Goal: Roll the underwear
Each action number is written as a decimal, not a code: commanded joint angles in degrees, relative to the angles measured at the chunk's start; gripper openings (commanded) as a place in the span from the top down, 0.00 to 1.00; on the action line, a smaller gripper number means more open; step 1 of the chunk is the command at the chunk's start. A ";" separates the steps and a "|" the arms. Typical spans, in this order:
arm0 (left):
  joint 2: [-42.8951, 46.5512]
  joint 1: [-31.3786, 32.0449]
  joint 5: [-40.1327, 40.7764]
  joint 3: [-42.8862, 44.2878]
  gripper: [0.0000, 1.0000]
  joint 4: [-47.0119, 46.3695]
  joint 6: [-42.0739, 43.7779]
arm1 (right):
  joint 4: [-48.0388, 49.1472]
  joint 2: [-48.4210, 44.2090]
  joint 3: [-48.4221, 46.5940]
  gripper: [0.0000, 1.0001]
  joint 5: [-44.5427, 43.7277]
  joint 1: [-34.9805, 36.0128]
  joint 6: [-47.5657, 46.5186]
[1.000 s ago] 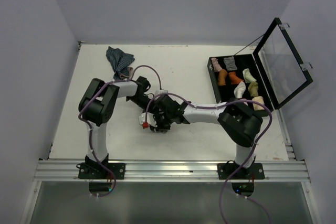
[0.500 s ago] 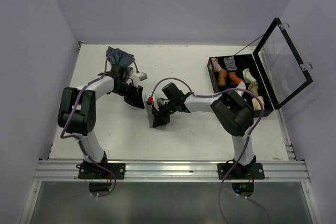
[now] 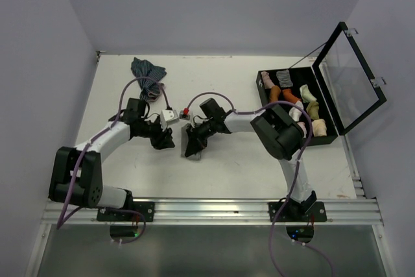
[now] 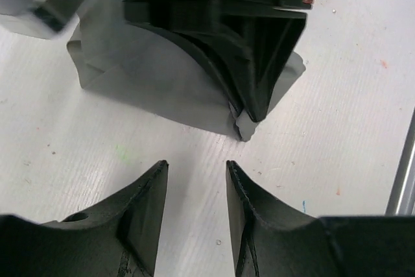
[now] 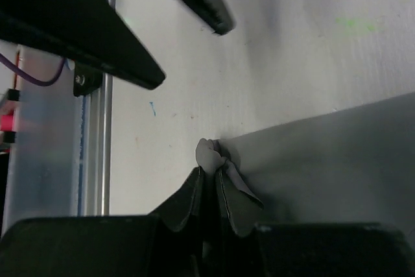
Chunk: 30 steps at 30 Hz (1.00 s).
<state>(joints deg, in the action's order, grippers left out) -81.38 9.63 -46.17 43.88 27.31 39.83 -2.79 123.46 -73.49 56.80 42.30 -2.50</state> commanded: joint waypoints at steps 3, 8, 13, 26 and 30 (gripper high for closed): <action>8.51 5.04 2.21 -6.34 0.55 -8.40 12.09 | 8.93 3.63 -0.25 0.95 5.33 -2.57 13.64; 17.47 14.18 8.02 -13.90 0.53 -15.16 14.22 | 13.06 6.88 -0.60 0.95 7.36 -3.72 18.23; 18.81 22.17 14.09 -16.01 0.53 -19.13 14.31 | 18.50 8.64 0.71 0.95 8.59 -4.51 23.50; 12.02 27.65 24.30 -14.17 0.55 -22.77 12.28 | 15.29 8.99 0.72 0.94 9.39 -4.60 19.76; 15.72 22.90 19.55 -15.14 0.55 -18.00 14.82 | 9.21 8.90 -0.42 0.93 10.17 -4.69 14.46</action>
<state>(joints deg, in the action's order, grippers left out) -68.99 35.03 -23.83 28.16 7.44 52.75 13.28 131.13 -73.78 68.53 38.06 18.61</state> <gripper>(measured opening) 0.450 0.119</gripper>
